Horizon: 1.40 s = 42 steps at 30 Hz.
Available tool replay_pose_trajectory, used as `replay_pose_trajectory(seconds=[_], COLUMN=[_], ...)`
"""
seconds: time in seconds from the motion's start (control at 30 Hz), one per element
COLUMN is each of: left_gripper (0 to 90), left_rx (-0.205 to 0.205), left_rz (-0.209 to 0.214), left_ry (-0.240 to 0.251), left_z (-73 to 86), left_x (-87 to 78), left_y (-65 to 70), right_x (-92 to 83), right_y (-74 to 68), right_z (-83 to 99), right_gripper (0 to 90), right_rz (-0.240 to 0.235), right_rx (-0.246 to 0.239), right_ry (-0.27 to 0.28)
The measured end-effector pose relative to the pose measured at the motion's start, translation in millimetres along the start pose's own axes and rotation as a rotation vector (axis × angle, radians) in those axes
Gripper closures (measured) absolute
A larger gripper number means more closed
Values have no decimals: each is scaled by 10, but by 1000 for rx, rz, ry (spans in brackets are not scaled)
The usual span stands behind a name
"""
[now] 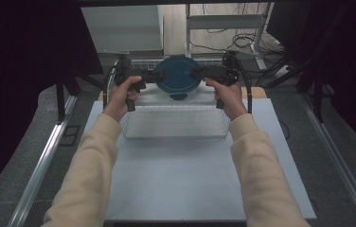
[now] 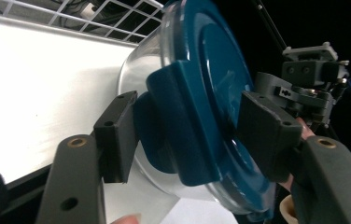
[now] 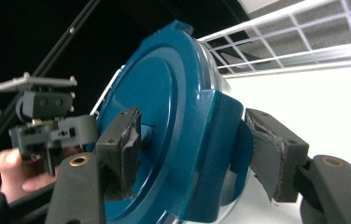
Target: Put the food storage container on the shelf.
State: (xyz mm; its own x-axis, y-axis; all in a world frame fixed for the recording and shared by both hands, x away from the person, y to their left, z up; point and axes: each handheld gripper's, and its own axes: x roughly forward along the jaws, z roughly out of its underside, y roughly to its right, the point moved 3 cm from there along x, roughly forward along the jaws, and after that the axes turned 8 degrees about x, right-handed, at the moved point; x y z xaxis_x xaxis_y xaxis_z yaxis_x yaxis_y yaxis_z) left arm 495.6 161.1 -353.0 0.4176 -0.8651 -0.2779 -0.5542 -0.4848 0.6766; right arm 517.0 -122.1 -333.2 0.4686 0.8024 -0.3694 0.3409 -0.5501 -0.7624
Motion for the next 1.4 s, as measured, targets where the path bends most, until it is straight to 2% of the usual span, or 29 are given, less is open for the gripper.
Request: replay_pose_trajectory(seconds=[0.07,0.17,0.23,0.3,0.37,0.43,0.47,0.5,0.53,0.57,0.6,0.67,0.73,0.77,0.8,0.83,0.87,1.0,1.1,1.13,1.17,1.2,1.3,1.4], left_gripper=[381,370,368,360,350,307,252,241,228,223,222,221,217,216,215,215,216,214,209,210,210,211,217,235], left_rx=[-20,-25,-20,-9,-1,15,54,54,68,98,98,132,144,153,164,175,189,207,232,232,250,250,308,327], left_rz=[7,8,5,0,-8,-55,-129,-129,-141,-162,-162,-170,-167,-171,-173,-177,-186,-187,-203,-203,-202,-202,-228,-257], left_ry=[4,9,16,17,19,33,72,72,89,102,102,99,102,105,106,103,100,101,107,107,110,110,107,115], left_z=[7,11,14,17,19,16,4,4,-1,0,0,12,27,36,46,56,76,120,168,168,208,208,302,419], left_x=[38,53,62,72,81,81,49,49,20,-20,-20,-60,-92,-109,-123,-139,-171,-243,-295,-295,-334,-334,-421,-513], left_y=[-42,-52,-49,-43,-31,-9,27,27,53,96,96,147,186,203,218,229,242,259,281,281,303,303,364,412], right_x=[20,39,39,34,29,24,8,8,-15,-19,-22,-29,-36,-42,-66,-66,-94,-157,-253,-253,-316,-316,-431,-547], right_y=[41,92,100,90,62,13,-26,-26,-73,-84,-94,-100,-111,-116,-133,-133,-145,-161,-175,-175,-188,-188,-212,-228], right_z=[-8,-12,-12,-10,-1,19,36,36,59,68,79,90,102,109,125,125,136,159,188,188,218,218,282,371], right_gripper=[383,382,381,374,353,286,256,256,226,218,215,216,210,207,196,196,173,164,152,152,152,152,151,153], right_rz=[-1,-3,-10,-1,23,55,66,66,90,97,100,106,111,115,126,126,147,135,136,136,141,141,130,118], right_rx=[34,61,66,48,17,-41,-71,-71,-108,-114,-123,-130,-131,-135,-146,-146,-169,-205,-259,-259,-303,-303,-366,-422], right_ry=[4,7,9,15,29,46,61,61,70,68,58,51,53,63,98,98,122,133,127,127,127,127,124,115])
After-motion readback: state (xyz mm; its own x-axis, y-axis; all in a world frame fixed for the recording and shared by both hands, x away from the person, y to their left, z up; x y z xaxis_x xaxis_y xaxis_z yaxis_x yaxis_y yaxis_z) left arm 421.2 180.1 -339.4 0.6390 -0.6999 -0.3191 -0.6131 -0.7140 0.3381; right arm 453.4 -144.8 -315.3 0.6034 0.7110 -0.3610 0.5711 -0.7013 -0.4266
